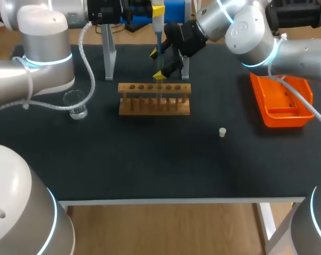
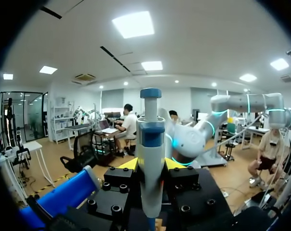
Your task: Invert the test tube, pick up the pipette, mount the tip to pipette, aspirate from beaker and dispense into the tube, eject the tip, return the pipette, and cap with the stopper.
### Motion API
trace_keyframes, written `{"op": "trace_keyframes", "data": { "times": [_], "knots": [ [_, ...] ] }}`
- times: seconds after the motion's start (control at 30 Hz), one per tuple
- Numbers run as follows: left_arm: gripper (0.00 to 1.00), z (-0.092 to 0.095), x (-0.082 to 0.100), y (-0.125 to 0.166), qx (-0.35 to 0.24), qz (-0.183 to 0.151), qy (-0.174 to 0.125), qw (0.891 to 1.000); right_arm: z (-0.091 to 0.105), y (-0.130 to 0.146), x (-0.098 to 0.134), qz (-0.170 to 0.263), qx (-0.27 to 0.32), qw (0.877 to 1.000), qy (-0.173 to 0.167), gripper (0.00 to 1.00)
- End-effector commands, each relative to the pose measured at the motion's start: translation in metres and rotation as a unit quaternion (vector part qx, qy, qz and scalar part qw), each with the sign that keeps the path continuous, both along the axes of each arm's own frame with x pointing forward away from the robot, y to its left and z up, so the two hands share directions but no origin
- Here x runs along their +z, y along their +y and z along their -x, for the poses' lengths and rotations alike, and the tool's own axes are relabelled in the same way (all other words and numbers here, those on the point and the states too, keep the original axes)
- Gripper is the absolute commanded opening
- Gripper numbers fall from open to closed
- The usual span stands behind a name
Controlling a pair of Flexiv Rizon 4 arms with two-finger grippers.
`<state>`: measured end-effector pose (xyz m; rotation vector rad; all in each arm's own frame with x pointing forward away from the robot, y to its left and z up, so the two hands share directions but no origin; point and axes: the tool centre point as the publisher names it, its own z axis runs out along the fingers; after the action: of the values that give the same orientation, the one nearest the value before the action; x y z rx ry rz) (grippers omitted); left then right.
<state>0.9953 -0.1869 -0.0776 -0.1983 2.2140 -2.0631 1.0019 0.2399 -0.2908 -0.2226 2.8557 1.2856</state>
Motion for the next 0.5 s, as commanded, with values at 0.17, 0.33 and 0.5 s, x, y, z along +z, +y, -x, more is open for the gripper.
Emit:
{"op": "trace_keyframes", "data": {
  "times": [0.17,0.33,0.5],
  "knots": [
    [0.0,-0.0016,-0.0047,-0.001,0.004,0.0,0.004,1.0,-0.0005,-0.001,0.0014,0.002,0.001,1.0,0.001,1.0],
    [0.0,-0.0024,-0.0066,-0.0013,0.005,-0.001,0.006,1.0,-0.0005,-0.001,0.0014,0.002,0.001,1.0,0.001,1.0],
    [0.0,-0.0027,-0.0076,-0.0011,0.006,-0.001,0.006,1.0,-0.0005,-0.001,0.0014,0.002,0.001,1.0,0.001,1.0]
  ]
}}
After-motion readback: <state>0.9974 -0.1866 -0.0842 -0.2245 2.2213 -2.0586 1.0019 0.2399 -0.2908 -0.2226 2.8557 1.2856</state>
